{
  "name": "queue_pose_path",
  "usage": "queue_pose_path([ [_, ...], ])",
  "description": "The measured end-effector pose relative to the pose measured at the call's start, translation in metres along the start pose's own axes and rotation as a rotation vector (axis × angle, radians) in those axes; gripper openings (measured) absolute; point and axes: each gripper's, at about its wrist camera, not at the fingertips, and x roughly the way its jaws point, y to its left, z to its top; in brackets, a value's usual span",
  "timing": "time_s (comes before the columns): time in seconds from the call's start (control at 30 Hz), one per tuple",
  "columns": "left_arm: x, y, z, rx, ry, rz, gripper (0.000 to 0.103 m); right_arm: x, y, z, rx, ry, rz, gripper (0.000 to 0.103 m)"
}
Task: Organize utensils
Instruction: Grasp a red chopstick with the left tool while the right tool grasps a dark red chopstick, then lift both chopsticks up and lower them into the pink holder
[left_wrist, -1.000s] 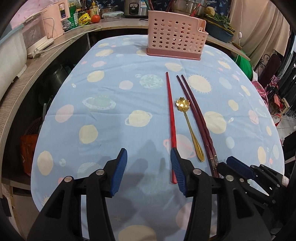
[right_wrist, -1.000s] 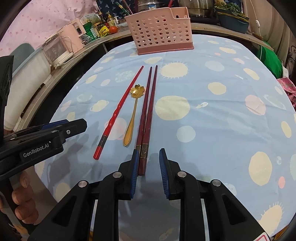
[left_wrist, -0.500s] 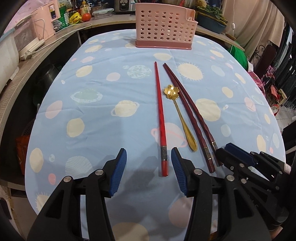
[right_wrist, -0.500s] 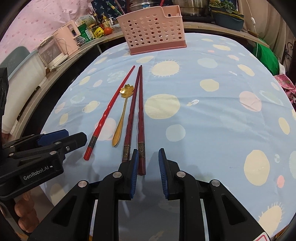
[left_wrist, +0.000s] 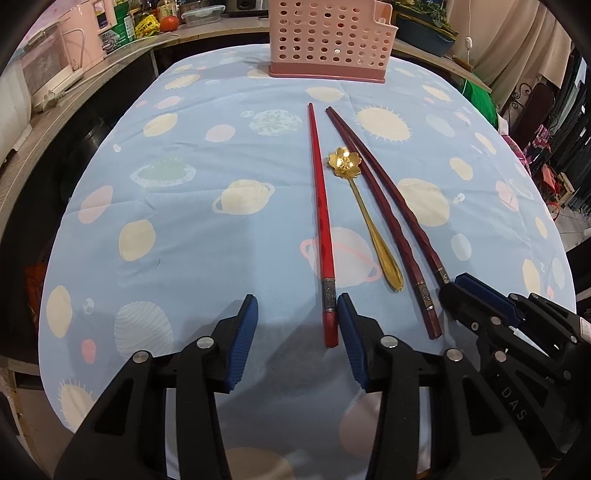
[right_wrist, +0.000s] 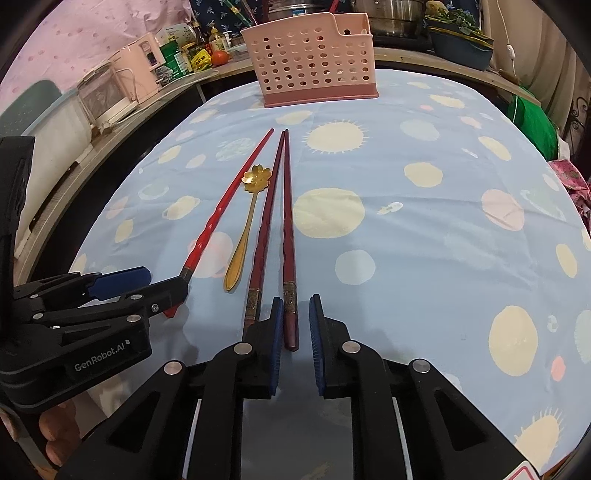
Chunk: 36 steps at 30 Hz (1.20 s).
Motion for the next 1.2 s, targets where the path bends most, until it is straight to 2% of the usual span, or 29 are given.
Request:
queue_pose_path([
  [0.07, 0.000, -0.001, 0.000, 0.004, -0.003, -0.004, 0.029, 0.000, -0.001, 0.000, -0.001, -0.001, -0.003, 0.009],
  [0.1, 0.000, -0.001, 0.000, 0.006, -0.004, -0.005, 0.028, 0.000, -0.001, 0.000, -0.001, -0.002, -0.003, 0.008],
  [0.27, 0.000, -0.002, -0.001, 0.012, -0.003, -0.017, 0.007, -0.001, -0.002, -0.001, 0.000, -0.003, 0.000, 0.008],
  [0.47, -0.001, -0.002, -0.001, 0.012, 0.000, -0.021, 0.007, -0.005, -0.005, -0.001, 0.012, -0.013, 0.001, 0.007],
  [0.7, -0.013, -0.005, 0.002, 0.011, -0.020, -0.015, 0.007, -0.026, -0.011, 0.008, 0.037, -0.063, 0.010, 0.007],
  [1.0, -0.051, 0.000, 0.023, -0.015, -0.098, -0.030, 0.007, -0.068, -0.028, 0.035, 0.095, -0.165, 0.032, 0.007],
  [1.2, -0.083, 0.005, 0.052, -0.039, -0.172, -0.053, 0.007, -0.101, -0.043, 0.065, 0.135, -0.257, 0.043, 0.007],
])
